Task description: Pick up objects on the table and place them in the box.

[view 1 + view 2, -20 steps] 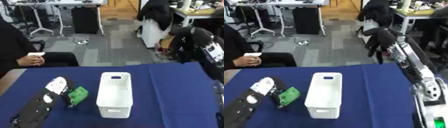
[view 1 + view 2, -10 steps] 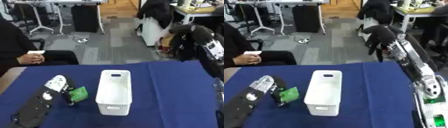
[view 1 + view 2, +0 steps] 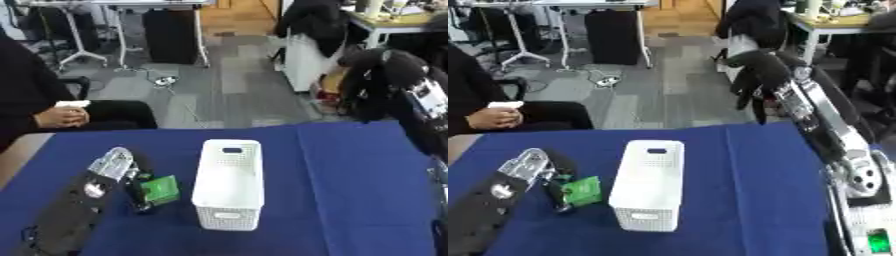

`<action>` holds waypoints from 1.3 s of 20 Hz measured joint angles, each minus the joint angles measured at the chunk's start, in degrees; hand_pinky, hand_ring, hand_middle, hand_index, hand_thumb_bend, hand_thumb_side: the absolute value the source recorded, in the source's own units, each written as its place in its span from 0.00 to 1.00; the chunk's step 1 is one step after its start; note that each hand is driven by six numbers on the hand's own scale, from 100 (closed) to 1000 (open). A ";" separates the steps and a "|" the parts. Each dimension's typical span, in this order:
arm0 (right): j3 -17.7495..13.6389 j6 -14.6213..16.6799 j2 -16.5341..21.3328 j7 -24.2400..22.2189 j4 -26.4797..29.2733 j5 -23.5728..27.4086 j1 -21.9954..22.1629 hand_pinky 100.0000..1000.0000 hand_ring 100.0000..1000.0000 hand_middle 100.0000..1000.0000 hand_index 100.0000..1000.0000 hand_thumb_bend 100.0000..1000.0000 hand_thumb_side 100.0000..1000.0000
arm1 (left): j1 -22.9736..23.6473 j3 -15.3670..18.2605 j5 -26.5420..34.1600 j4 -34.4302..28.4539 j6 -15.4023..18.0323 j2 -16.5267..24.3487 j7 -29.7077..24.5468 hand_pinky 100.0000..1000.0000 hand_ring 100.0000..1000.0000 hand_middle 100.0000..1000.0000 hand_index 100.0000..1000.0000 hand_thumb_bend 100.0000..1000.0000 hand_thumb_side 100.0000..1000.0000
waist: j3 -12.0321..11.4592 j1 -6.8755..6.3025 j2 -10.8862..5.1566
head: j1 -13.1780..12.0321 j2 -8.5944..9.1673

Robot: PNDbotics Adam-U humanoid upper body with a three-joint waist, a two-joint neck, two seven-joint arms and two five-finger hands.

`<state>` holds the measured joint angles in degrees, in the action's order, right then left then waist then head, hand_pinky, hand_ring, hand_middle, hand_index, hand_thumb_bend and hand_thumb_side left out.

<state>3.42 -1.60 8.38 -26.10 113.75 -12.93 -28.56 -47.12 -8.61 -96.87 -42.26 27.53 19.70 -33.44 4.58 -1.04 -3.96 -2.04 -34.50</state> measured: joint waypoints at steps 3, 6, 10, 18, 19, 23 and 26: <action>0.00 -0.01 0.00 0.01 0.00 0.00 0.00 0.12 0.38 0.46 0.74 0.24 1.00 | 0.05 -0.01 1.34 -1.12 0.74 0.28 0.15 0.03 0.00 0.07 0.11 0.00 0.78 | -0.05 0.00 0.00 | 0.00 0.00; -0.01 -0.03 0.00 0.03 0.00 0.00 0.00 0.12 0.38 0.46 0.74 0.24 1.00 | 0.06 0.04 3.01 -2.29 1.09 1.06 0.27 0.00 0.00 0.04 0.11 0.00 0.75 | -0.11 0.02 0.00 | 0.00 -0.01; -0.01 -0.12 0.01 0.12 0.00 -0.06 0.00 0.12 0.38 0.46 0.74 0.24 1.00 | 0.03 0.62 5.58 -3.83 1.25 2.44 0.21 0.00 0.00 0.02 0.10 0.00 0.72 | -0.13 0.04 0.00 | 0.00 -0.44; -0.01 -0.16 0.01 0.11 0.00 -0.29 0.00 0.12 0.38 0.46 0.74 0.24 1.00 | -0.67 2.01 12.41 -6.25 1.24 4.12 -0.52 0.00 0.00 0.00 0.10 0.00 0.70 | -0.14 0.04 -0.01 | 0.00 -0.52; -0.01 -0.16 0.01 0.11 0.00 -0.30 0.00 0.12 0.38 0.46 0.74 0.24 1.00 | -0.72 2.13 13.26 -6.41 1.16 4.32 -0.69 0.00 0.00 0.00 0.10 0.00 0.70 | -0.14 0.05 -0.01 | 0.00 -0.58; -0.01 -0.17 0.01 0.10 0.00 -0.32 0.00 0.12 0.38 0.46 0.74 0.24 1.00 | -1.04 2.19 15.88 -7.37 0.73 4.88 -1.35 0.00 0.00 0.00 0.10 0.00 0.69 | -0.14 0.05 -0.01 | 0.00 -0.96; -0.01 -0.17 0.01 0.10 0.00 -0.32 0.00 0.12 0.38 0.46 0.74 0.24 1.00 | -1.14 2.30 17.64 -8.68 0.43 5.07 -1.65 0.00 0.00 0.00 0.10 0.00 0.67 | -0.15 0.05 -0.01 | 0.01 -0.96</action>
<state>3.41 -1.77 8.39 -26.01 113.75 -13.25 -28.56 -48.26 -6.31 -79.22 -50.94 27.96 24.77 -35.09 4.43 -0.99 -3.97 -2.04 -35.47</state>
